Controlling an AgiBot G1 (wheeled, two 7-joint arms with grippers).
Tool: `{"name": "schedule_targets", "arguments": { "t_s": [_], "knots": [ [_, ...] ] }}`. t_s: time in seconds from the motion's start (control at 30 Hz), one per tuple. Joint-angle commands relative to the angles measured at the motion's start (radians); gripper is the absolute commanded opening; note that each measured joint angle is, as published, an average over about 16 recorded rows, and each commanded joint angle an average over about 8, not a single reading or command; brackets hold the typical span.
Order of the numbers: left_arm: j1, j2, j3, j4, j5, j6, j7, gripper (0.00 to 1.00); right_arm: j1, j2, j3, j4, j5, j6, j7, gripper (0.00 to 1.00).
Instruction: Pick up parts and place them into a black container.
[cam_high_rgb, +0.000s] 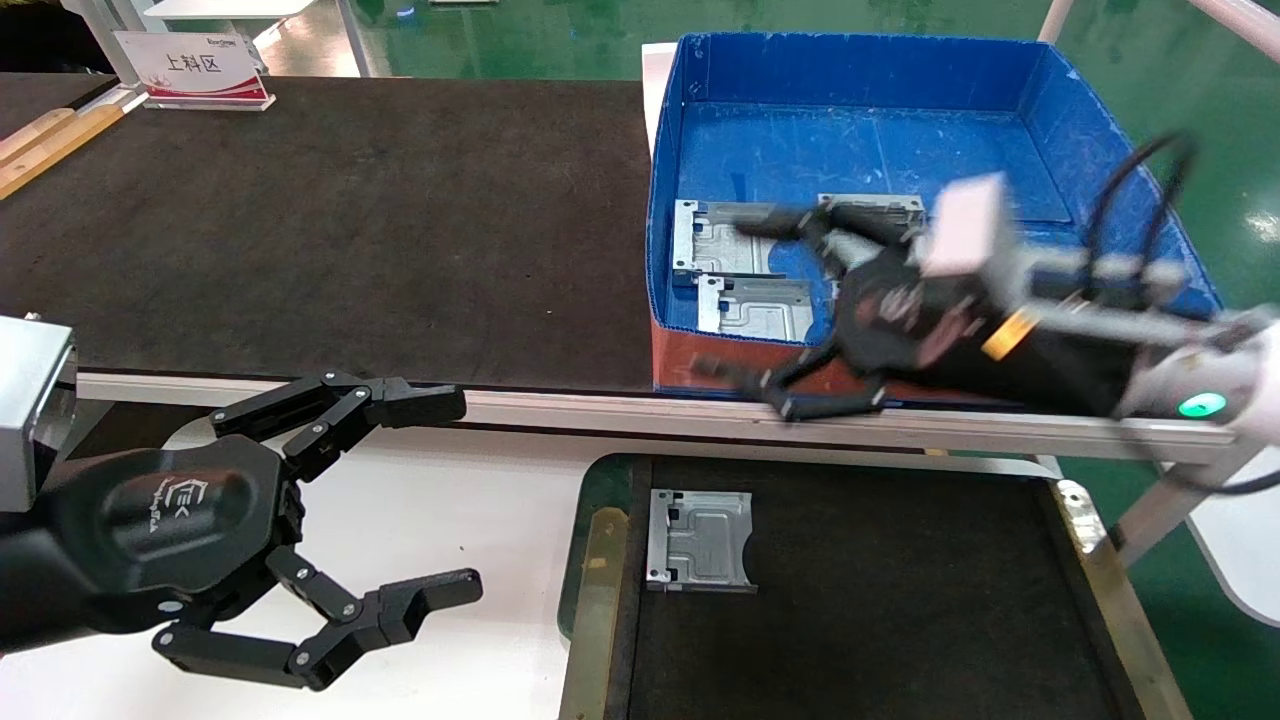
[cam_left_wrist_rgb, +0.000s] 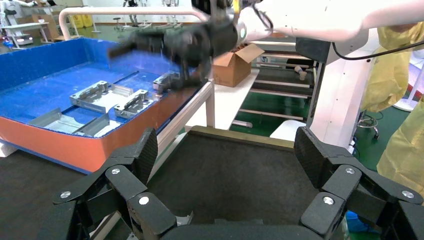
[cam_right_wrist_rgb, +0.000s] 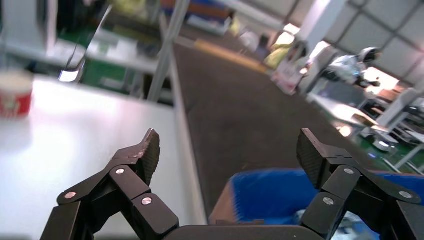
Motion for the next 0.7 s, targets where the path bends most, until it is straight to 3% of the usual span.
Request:
{"name": "schedule_targets", "arguments": {
  "t_s": [0.03,0.4,0.7],
  "knots": [
    [0.0,0.0,0.0,0.0,0.0,0.0,0.0,1.0,-0.005,0.022,0.008,0.032,0.047,0.002,0.048,1.0],
    [0.0,0.0,0.0,0.0,0.0,0.0,0.0,1.0,-0.013,0.038,0.016,0.053,0.075,0.004,0.076,1.0],
    [0.0,0.0,0.0,0.0,0.0,0.0,0.0,1.0,-0.078,0.083,0.045,0.173,0.096,0.017,0.157,1.0]
  ]
}}
